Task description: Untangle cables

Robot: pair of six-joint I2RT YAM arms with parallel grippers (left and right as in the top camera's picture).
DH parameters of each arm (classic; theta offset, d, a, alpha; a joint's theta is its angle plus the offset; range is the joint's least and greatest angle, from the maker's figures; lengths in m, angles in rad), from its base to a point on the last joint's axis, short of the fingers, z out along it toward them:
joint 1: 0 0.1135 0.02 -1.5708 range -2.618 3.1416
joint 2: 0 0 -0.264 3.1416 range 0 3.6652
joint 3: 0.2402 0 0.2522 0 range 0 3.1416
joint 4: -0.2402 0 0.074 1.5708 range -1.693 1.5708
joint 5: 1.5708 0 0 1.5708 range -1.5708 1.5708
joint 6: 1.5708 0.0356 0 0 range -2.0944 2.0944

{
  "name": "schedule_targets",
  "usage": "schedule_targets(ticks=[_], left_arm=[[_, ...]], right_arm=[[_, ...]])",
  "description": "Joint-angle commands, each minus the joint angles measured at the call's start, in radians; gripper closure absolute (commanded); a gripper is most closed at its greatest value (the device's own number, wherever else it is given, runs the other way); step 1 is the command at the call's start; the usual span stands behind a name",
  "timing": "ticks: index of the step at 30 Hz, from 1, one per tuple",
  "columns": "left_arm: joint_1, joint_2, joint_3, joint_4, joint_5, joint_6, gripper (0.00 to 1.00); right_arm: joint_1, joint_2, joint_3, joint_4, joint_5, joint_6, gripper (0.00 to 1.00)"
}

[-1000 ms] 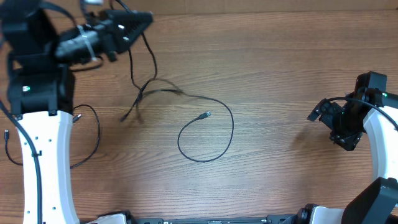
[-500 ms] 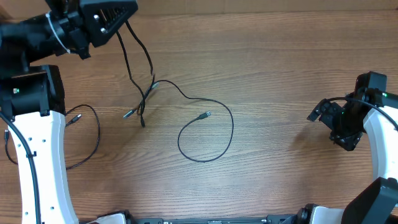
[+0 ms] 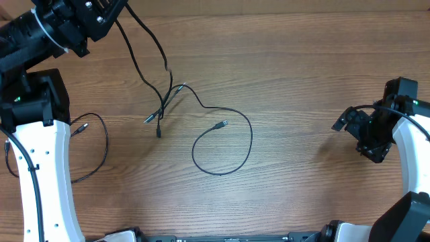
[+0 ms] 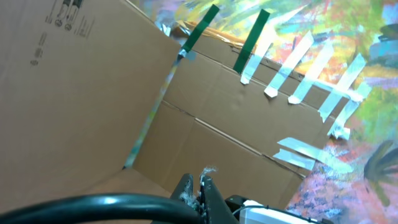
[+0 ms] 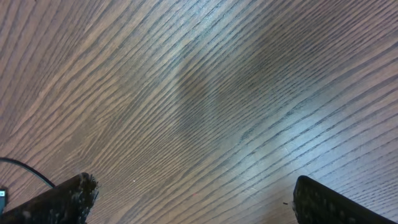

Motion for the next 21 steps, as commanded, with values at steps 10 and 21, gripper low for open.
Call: schedule_targets(ticks=[10,21], left_arm=[[0.004,-0.018,0.025,0.258,-0.121,-0.414,0.96],[-0.012,-0.017,0.025,-0.238,-0.212,-0.069,0.96]], right_arm=[[0.005,-0.001,0.003,0.007,-0.001,0.002,0.00],[0.005,-0.001,0.003,0.006,-0.001,0.002,0.00]])
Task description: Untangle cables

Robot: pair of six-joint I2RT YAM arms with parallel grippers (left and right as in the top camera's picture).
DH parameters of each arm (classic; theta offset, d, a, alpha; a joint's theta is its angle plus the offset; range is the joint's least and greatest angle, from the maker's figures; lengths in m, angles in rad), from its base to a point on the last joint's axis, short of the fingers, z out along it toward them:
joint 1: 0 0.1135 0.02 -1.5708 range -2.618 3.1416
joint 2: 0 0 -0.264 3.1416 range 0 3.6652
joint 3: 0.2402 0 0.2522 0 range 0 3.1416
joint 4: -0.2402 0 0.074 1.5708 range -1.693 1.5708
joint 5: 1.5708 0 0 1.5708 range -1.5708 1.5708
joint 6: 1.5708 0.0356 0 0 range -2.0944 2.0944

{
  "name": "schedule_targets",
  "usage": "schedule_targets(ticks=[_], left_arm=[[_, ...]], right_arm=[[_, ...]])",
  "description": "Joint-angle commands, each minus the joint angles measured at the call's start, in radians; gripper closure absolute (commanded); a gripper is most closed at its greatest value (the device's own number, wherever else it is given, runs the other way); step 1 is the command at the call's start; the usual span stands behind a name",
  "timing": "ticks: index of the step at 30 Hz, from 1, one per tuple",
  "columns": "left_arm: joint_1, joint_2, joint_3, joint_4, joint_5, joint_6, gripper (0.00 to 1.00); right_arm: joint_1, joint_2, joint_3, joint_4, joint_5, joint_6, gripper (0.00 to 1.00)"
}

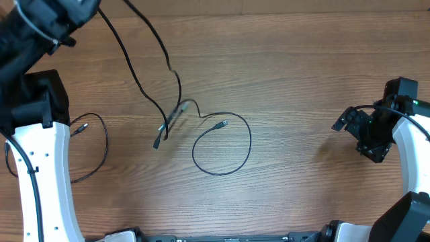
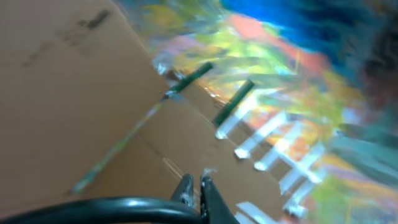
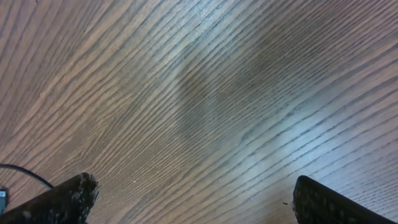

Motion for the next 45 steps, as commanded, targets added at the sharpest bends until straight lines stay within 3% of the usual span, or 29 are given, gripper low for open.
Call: schedule_targets(ticks=[1,6,10,16,21,32,39,45], left_arm=[[-0.017,-0.010,0.016,-0.335,-0.003,0.356,0.96],[-0.034,0.016,0.016,-1.000,-0.150,0.753,0.96],[-0.035,0.064,0.016,-1.250,-0.249,0.823,0.96],[-0.035,0.091,0.016,-1.173,-0.159,0.827,0.96],[-0.035,0.072,0.026,-1.085,-0.173,0.961,0.96],[-0.033,0.063,0.092,-1.383,-0.583,1.267,0.96],[-0.019,0.063,0.253,-1.546,-0.816,1.339,0.96],[-0.020,0.063,0.367,-1.628,-1.175,1.407,0.96]], right_arm=[[0.005,-0.001,0.003,0.004,-0.001,0.003,0.00],[0.005,-0.001,0.003,0.003,-0.001,0.003,0.00],[0.005,-0.001,0.003,0.001,-0.001,0.003,0.00],[0.005,-0.001,0.003,0.000,-0.001,0.003,0.00],[0.005,-0.001,0.003,0.000,-0.001,0.003,0.00],[0.005,-0.001,0.003,0.001,-0.001,0.003,0.00],[0.005,-0.001,0.001,0.002,-0.001,0.003,0.00],[0.005,-0.001,0.000,0.004,-0.001,0.003,0.00]])
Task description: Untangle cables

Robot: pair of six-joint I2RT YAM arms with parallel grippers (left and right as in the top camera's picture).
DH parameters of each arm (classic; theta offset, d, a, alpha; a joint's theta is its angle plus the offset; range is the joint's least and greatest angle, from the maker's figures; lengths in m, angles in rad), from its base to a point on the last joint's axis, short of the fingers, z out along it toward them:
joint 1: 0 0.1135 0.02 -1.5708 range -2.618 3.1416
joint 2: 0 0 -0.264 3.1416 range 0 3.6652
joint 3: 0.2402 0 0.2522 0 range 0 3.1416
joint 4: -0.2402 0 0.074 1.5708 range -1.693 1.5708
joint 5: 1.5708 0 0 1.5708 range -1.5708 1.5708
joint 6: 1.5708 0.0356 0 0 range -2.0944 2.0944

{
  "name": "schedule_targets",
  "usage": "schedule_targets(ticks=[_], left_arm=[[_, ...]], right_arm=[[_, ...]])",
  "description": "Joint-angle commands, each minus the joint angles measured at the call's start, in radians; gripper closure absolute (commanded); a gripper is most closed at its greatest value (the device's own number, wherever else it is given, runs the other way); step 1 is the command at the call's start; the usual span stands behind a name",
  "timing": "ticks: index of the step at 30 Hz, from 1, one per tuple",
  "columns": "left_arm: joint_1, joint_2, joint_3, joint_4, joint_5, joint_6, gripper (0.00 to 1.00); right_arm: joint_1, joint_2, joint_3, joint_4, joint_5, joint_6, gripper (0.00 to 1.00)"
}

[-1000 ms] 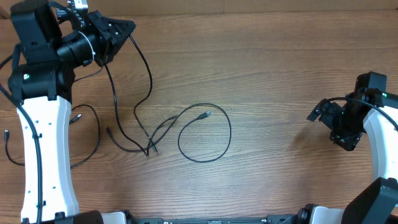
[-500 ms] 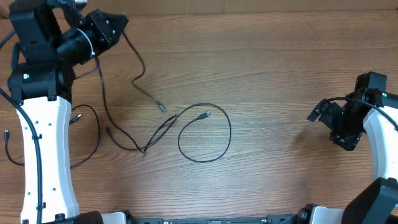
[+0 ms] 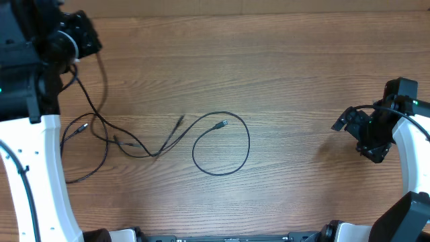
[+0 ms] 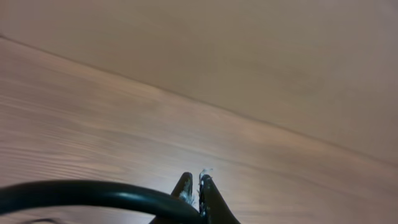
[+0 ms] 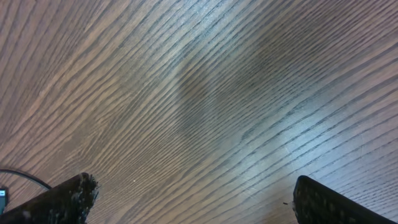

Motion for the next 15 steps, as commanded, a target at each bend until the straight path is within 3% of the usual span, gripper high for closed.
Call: schedule_targets(ticks=[1,5,9,15], left_arm=[[0.007,-0.019,0.060,-0.025,-0.320,0.072,0.96],[0.007,-0.014,0.062,-0.055,-0.594,0.049,0.96],[0.007,-0.002,0.062,-0.130,-0.811,-0.068,0.96],[0.016,0.032,0.062,-0.224,-0.863,-0.151,0.96]], right_arm=[[0.005,-0.001,0.002,0.005,0.002,0.003,0.00],[0.005,-0.001,0.002,0.005,0.001,0.003,0.00],[0.005,-0.001,0.001,0.005,0.002,0.003,0.00],[0.005,-0.001,0.001,0.005,0.001,0.003,0.00]])
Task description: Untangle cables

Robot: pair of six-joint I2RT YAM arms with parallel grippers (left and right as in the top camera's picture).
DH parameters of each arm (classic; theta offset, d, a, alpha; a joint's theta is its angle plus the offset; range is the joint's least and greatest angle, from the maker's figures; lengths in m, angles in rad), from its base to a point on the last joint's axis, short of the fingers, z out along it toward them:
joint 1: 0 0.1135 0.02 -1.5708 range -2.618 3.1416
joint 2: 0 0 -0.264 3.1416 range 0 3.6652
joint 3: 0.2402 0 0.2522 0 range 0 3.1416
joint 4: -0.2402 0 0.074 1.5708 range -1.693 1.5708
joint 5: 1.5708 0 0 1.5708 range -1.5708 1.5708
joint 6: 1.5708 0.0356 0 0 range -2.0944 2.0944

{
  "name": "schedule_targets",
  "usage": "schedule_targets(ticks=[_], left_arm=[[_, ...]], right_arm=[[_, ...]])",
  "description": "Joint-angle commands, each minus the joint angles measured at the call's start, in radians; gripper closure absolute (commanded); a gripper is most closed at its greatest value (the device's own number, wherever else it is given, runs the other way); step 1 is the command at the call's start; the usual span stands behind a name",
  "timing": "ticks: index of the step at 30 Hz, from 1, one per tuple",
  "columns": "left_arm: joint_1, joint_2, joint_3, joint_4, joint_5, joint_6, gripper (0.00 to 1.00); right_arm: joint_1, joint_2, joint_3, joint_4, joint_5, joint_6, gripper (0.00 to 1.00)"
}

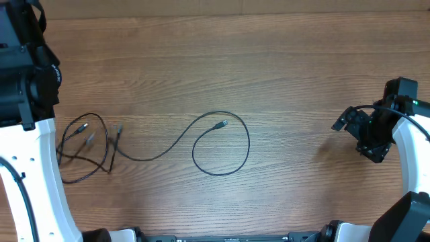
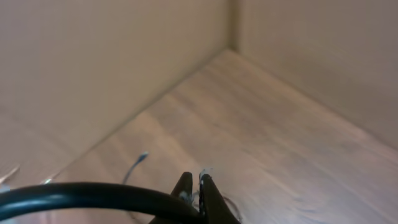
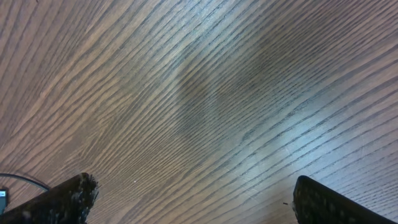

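Note:
A thin black cable (image 1: 222,144) lies in a loop at mid-table, its plug (image 1: 222,124) inside the loop and its tail running left. It ends at a loose bundle of cables (image 1: 84,148) with blurred plugs beside my left arm (image 1: 27,74). In the left wrist view, my left gripper (image 2: 194,183) is shut, with a thick black cable (image 2: 93,196) running into its jaws. A plug (image 2: 142,159) shows on the wood below it. My right gripper (image 3: 193,199) is open over bare wood at the right (image 1: 344,122), nothing between its fingers.
Cardboard walls (image 2: 112,56) meet in a corner at the table's far left. The table's wooden top (image 1: 295,74) stretches between the cable loop and the right arm (image 1: 403,141).
The left arm has moved further left and down. The cable strand that crossed from the left toward the loop now lies bunched in the left bundle. The right arm has not moved.
First my left gripper held a cable high at the back left, its knot hanging left of the loop. Then the knot sat lower, nearer the loop. Later the strands lay spread out leftward on the table. Now they are gathered at the left; the loop stayed put.

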Motion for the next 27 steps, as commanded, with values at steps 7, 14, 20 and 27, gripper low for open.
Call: schedule_targets(ticks=[7,14,20,27], left_arm=[[0.047,0.103,0.021,-0.076,-0.071,-0.089,0.96],[0.097,0.171,0.021,-0.101,0.195,-0.065,0.96],[0.163,0.178,0.028,-0.058,0.691,0.101,0.96],[0.258,0.178,0.048,0.066,1.525,0.178,0.96]], right_arm=[[0.005,-0.001,0.001,0.002,0.001,0.003,0.00],[0.005,-0.001,0.001,0.002,0.001,0.003,0.00],[0.005,-0.001,0.001,0.008,0.001,0.003,0.00],[0.005,-0.001,0.001,0.007,0.001,0.003,0.00]])
